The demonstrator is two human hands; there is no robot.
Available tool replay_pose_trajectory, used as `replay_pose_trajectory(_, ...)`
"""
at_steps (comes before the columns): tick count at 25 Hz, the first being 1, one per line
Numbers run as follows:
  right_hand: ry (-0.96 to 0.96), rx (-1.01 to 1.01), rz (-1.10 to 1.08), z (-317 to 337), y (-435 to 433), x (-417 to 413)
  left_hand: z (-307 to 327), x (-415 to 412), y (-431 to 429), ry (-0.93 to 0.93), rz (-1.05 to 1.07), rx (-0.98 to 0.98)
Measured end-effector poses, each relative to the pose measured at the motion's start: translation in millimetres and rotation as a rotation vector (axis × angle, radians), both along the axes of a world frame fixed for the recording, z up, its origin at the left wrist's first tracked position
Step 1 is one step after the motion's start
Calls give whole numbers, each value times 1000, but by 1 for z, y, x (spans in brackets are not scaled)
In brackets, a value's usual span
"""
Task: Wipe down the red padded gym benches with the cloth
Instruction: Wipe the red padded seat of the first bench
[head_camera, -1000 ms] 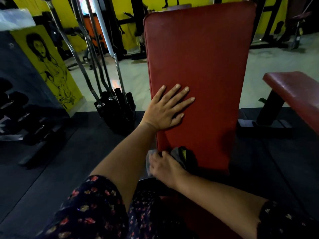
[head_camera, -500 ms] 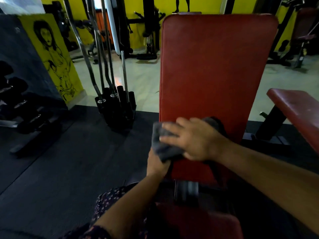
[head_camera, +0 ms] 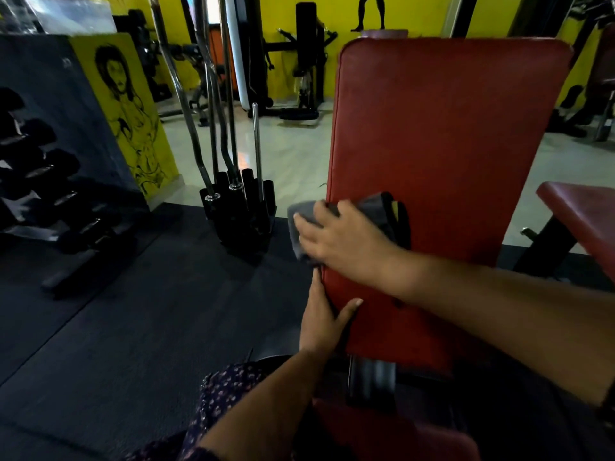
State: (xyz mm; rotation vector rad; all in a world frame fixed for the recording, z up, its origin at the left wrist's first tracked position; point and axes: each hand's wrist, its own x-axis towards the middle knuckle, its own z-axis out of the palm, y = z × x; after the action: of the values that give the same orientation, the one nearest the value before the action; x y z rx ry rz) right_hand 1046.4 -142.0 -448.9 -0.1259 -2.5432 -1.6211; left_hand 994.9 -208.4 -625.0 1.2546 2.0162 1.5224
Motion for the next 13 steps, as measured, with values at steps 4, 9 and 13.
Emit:
replay_pose_trajectory(4, 223, 86, -70, 38, 11, -2, 16, 8, 1, 152, 30, 123)
replay_pose_trajectory(9, 73, 162, 82, 67, 30, -1, 49, 14, 22, 223, 110, 215)
replay_pose_trajectory(13, 192, 160, 44, 96, 37, -8, 62, -2, 33, 428, 156, 166)
